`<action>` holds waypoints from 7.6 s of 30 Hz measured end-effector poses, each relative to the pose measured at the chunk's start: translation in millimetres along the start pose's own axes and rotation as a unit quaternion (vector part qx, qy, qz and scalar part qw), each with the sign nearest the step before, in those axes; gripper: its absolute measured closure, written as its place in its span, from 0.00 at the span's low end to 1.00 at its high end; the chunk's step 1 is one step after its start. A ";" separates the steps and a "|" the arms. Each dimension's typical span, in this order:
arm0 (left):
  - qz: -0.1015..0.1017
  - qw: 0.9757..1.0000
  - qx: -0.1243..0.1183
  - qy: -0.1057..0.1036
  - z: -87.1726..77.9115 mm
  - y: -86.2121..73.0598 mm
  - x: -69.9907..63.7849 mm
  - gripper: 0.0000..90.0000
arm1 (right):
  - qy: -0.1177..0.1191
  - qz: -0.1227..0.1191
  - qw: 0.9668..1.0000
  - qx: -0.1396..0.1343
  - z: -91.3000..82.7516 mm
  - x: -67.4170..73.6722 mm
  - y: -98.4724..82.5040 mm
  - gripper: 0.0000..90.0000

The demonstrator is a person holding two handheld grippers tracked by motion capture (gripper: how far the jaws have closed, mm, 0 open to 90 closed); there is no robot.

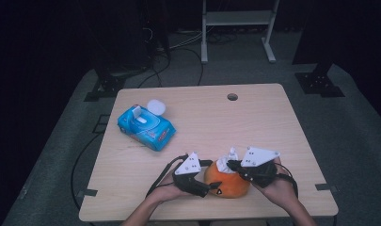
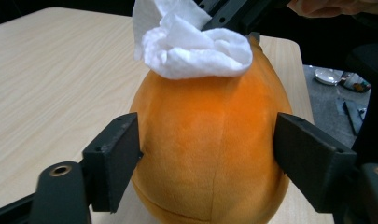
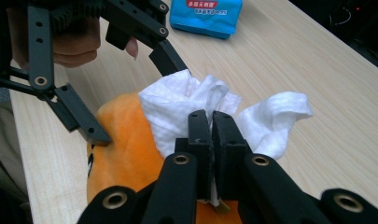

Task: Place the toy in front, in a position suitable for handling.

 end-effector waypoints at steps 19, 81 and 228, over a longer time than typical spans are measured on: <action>0.027 1.000 0.010 -0.011 -2.1 -4.2 -2.3 0.47 | 0.003 -0.003 1.000 -0.017 -6.8 0.6 9.4 0.96; -0.012 0.998 0.029 -0.047 -3.8 -1.1 -3.4 0.36 | 0.105 0.028 0.994 0.026 -24.1 -14.1 -20.5 0.95; -0.025 0.999 0.028 0.028 -3.0 -0.1 10.5 0.46 | 0.036 0.027 0.998 -0.040 9.2 12.7 5.8 0.96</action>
Point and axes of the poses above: each handheld gripper's, and its own axes: z roughly forward along the jaws, y roughly out of its top, x roughly to its left, the point moved 1 cm from there along z, roughly forward along the jaws, and after that the axes turned 2 degrees about -x, right-handed, at the moved point
